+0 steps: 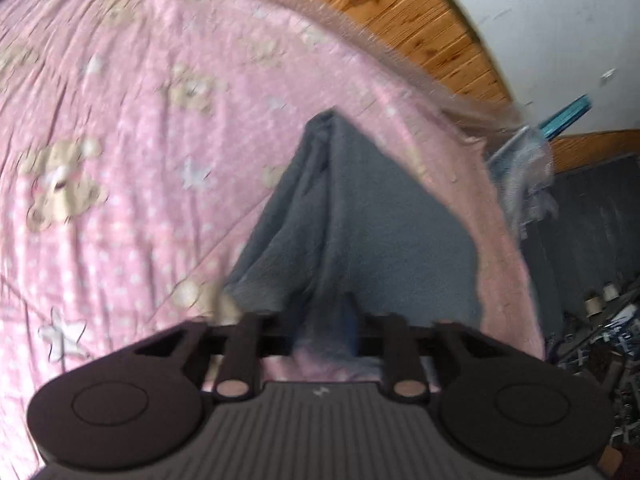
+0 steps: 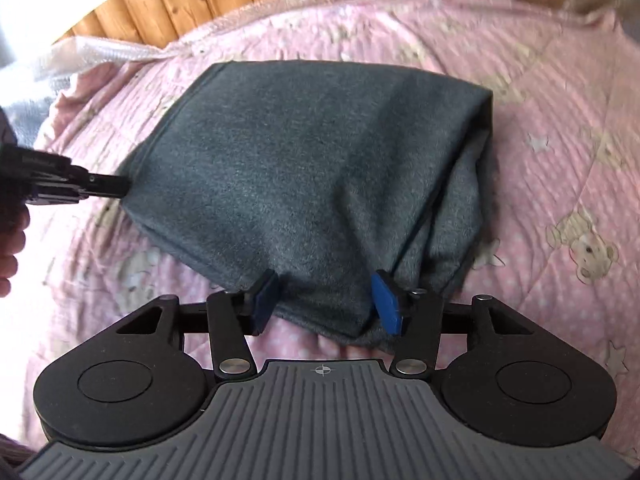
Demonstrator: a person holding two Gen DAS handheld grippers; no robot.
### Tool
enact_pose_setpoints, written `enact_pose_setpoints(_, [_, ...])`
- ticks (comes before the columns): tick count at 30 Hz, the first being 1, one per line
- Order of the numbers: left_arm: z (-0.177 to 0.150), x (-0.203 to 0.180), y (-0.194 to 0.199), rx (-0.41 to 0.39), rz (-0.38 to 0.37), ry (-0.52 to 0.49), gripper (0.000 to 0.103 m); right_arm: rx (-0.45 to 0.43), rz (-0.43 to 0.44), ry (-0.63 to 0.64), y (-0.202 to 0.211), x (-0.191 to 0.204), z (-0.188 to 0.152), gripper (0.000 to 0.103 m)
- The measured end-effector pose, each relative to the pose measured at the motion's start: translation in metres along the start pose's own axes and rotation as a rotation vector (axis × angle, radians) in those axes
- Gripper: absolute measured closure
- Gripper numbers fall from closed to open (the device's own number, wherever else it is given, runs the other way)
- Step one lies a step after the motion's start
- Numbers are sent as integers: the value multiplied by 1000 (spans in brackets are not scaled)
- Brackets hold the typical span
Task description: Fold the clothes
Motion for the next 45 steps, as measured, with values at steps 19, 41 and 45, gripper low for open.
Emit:
enact_pose_setpoints(19, [54, -17, -78, -32, 60, 29, 72, -92, 104, -302, -47, -38, 59, 77])
enact_pose_setpoints(41, [49, -55, -84, -124, 249, 26, 64, -158, 110, 43, -68, -49, 143, 52])
enact_pose_setpoints(45, [37, -39, -86, -94, 238, 60, 94, -126, 46, 70, -55, -55, 126, 46])
Point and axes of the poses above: each gripper's, at about its wrist camera, not at the fingertips, and y roughly against the way its jaws point, x to its left, z to its top, the point moved 2 cm from there along -y, roughly the way its jaws point, and after that the axes turned 11 degrees about -y, right-handed, at the moved point
